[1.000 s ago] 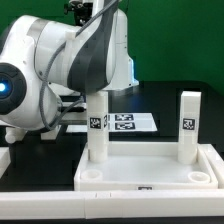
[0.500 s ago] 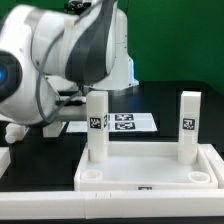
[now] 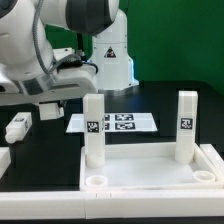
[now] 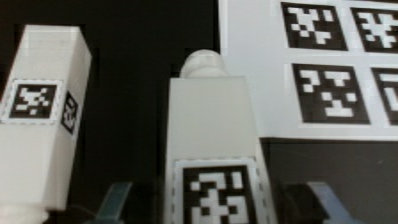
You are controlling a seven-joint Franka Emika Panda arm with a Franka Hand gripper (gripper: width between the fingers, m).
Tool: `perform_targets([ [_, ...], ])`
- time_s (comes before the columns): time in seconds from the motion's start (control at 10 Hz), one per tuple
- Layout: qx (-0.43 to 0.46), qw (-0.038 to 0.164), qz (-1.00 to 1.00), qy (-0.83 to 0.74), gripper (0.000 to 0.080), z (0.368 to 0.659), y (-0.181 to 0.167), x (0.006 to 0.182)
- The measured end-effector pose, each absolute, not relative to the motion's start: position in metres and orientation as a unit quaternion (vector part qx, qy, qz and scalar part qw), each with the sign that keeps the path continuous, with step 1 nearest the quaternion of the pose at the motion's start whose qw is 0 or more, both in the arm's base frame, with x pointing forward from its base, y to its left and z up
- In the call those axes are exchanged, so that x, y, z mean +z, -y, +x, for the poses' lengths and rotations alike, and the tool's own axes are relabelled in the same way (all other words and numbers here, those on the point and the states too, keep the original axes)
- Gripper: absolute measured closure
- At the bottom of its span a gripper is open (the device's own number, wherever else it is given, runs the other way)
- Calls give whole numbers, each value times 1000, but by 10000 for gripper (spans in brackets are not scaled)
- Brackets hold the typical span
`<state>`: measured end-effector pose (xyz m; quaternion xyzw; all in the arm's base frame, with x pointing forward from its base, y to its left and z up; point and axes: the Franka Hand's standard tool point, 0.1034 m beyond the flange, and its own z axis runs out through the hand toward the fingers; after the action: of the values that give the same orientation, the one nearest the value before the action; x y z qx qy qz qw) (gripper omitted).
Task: Assemble desk
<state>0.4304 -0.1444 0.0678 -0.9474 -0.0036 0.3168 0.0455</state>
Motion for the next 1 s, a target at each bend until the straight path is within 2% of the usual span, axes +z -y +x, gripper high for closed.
perform_targets([
  [0.1, 298, 49, -953, 9, 515, 432, 144, 77],
  [0.3, 233, 49, -970, 44, 515, 480, 148, 127],
  [0.4, 204, 44, -977, 49, 515, 495, 145, 143],
  [0.5, 170, 36, -983, 60, 515, 507, 140, 149],
  [0.7, 111, 35, -992, 54, 515, 507, 145, 143],
  [0.8, 85, 31, -994, 54, 515, 513, 143, 147],
  [1.0, 36, 26, -997, 66, 515, 550, 129, 165],
])
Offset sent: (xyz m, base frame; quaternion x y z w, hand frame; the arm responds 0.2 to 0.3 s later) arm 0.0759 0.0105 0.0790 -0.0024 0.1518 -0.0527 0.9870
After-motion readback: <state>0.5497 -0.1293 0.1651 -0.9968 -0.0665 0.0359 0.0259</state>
